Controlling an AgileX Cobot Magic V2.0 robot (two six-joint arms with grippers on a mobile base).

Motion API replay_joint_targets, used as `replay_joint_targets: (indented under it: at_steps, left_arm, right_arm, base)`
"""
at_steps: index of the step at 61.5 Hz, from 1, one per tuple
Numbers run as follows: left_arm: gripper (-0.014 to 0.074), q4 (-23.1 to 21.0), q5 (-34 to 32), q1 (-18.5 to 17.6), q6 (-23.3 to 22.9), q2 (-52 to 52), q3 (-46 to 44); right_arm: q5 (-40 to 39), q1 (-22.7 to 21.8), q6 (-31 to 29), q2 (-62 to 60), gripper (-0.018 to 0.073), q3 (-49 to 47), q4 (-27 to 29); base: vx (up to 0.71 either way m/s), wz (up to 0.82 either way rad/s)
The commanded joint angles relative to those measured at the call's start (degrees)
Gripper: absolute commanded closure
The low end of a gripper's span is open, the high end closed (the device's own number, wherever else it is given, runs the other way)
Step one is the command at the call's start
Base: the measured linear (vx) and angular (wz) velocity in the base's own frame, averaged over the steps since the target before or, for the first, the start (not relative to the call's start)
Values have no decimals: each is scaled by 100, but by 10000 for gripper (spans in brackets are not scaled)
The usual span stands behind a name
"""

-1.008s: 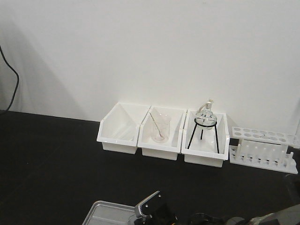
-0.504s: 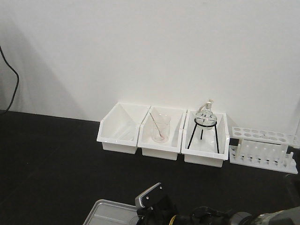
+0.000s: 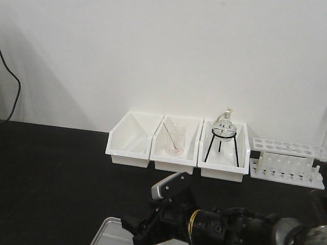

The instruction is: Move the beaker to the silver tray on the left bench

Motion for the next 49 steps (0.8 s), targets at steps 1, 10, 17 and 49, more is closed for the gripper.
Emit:
replay_joint_targets:
  at_steps: [1,10,17,49]
  left_arm:
    - [595,-28,-483,-28,2,-48,102]
    - [595,-28,-483,-28,2,-48,102]
    - [595,-28,-483,-28,2,-48,102]
    - [595,-28,-483,-28,2,-48,102]
  right_arm:
    - [-474,-13,572,-919,-34,-140,-556]
    - [-211,-13,1705,-1984,-34,-140,-2363]
    - [-133,-13,3259,-2748,-34,-140,-3836]
    - [-1041,-18,5558,-4129,-34,-89,-5542]
  base:
    - [0,0]
    - [0,0]
    - [0,0]
    - [0,0]
